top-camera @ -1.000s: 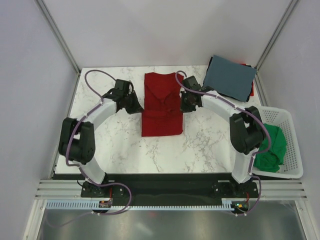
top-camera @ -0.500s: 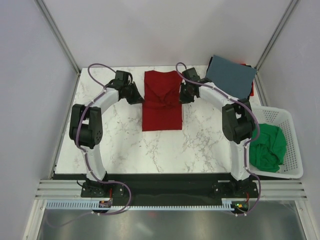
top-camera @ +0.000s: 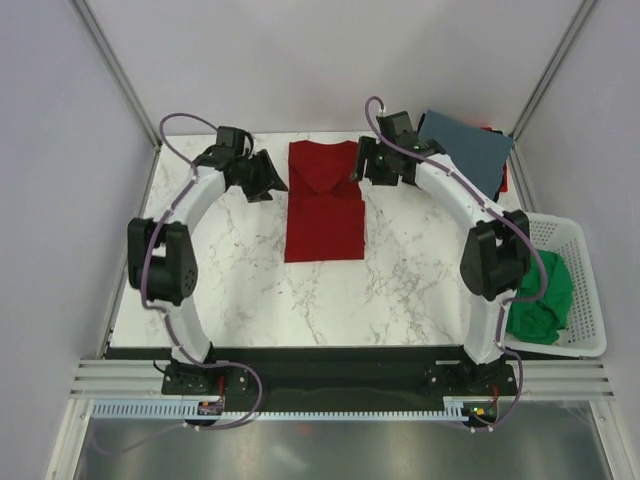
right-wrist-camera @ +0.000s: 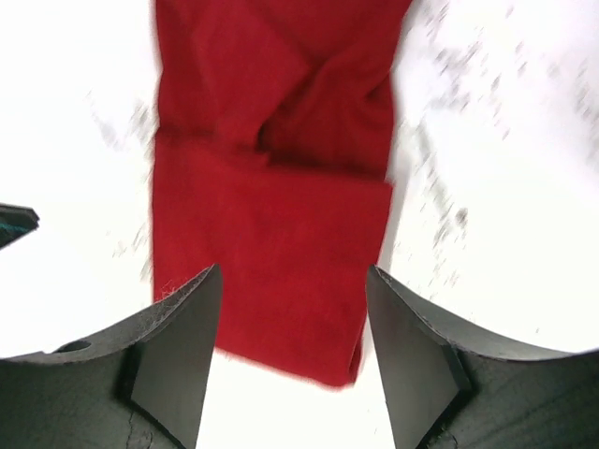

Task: Fold and stack the t-shirts
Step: Fold the tshirt

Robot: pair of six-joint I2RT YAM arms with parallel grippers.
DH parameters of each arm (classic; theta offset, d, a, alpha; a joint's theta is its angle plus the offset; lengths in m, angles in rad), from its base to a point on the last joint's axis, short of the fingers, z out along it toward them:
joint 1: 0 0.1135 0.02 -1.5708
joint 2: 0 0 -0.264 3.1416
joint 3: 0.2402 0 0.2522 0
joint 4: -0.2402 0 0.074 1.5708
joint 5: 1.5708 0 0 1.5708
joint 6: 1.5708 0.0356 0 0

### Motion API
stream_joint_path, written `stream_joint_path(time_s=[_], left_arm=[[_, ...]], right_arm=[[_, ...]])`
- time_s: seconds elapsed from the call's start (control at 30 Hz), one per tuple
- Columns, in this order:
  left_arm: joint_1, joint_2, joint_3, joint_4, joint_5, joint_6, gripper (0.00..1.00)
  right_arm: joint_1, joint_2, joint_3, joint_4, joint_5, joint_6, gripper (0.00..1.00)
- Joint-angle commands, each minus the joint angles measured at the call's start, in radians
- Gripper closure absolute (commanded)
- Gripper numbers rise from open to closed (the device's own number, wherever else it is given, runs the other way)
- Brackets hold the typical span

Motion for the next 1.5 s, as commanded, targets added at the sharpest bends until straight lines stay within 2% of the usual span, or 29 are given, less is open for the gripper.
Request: stream_joint_path(time_s=[0.0,0.03,0.17,0.23,0.33,0.43,0.7,1.0,1.1,1.3,1.33,1.4,1.43,1.47], left_arm=[[-0.02,-0.224,-0.141,0.053,-0.034,-0.007,0.4],[-0.026,-0.252,-0.239,0.081,-0.029,-0.018,0.4],[-0.078,-0.352,-0.443,0.204,0.005,-0.067,0.41],[-0.095,-0.399,-0.553,0.256,0.002,-0.079,0.42],[-0.112,-0.459,-0.695,0.343,0.005,-0.107,0.43],[-0.117,-0.49,-0.792,0.415,0.008,-0.125,0.43],[-0.121,-0.493,-0.884,0.486,0.002,-0.119,0.43],[-0.121,-0.476,-0.922,0.578,-0.012,-0.113,0.42],[-0.121,-0.47,-0.928,0.615,-0.024,-0.11,0.42],[-0.121,-0.419,-0.944,0.688,-0.021,-0.121,0.43],[-0.12,-0.41,-0.947,0.707,-0.021,-0.122,0.43],[-0.121,-0.396,-0.958,0.722,-0.024,-0.122,0.43],[-0.121,-0.395,-0.961,0.733,-0.025,-0.122,0.43],[-0.121,-0.389,-0.965,0.741,-0.021,-0.124,0.43]], right_arm=[[0.057,-0.156,-0.154,0.076,-0.076,-0.003,0.3],[0.08,-0.162,-0.219,0.086,-0.089,0.0,0.3],[0.12,-0.196,-0.39,0.107,-0.102,0.018,0.3],[0.123,-0.26,-0.546,0.188,-0.117,0.055,0.3],[0.123,-0.32,-0.695,0.283,-0.151,0.077,0.33],[0.122,-0.309,-0.757,0.325,-0.182,0.072,0.34],[0.122,-0.269,-0.827,0.399,-0.165,0.045,0.3],[0.07,-0.243,-0.806,0.452,-0.206,0.015,0.3],[0.051,-0.237,-0.812,0.471,-0.223,0.014,0.34],[0.048,-0.199,-0.846,0.532,-0.272,0.02,0.55],[0.048,-0.196,-0.853,0.541,-0.284,0.023,0.65],[0.048,-0.19,-0.875,0.567,-0.297,0.026,0.77],[0.048,-0.19,-0.883,0.575,-0.301,0.029,0.9],[0.05,-0.19,-0.89,0.587,-0.304,0.031,0.97]])
